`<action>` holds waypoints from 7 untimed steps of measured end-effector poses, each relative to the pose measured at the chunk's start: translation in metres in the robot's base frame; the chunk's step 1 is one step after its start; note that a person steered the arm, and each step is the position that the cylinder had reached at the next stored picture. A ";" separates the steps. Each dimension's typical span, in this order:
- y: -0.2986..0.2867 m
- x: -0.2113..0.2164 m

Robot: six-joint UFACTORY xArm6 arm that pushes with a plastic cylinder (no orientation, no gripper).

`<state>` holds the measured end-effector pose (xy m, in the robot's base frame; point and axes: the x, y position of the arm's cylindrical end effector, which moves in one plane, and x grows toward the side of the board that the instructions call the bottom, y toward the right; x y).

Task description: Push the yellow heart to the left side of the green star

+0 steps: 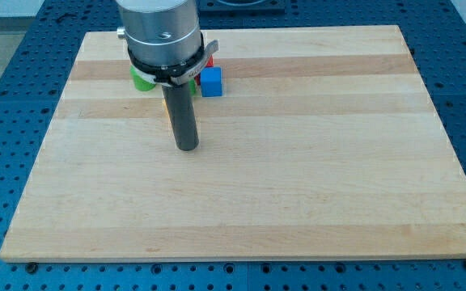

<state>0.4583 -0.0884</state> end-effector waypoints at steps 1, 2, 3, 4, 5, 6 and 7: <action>-0.022 -0.006; -0.026 -0.018; -0.026 -0.025; -0.015 -0.018; 0.000 -0.015; 0.005 -0.021; 0.005 -0.032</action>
<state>0.4259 -0.0835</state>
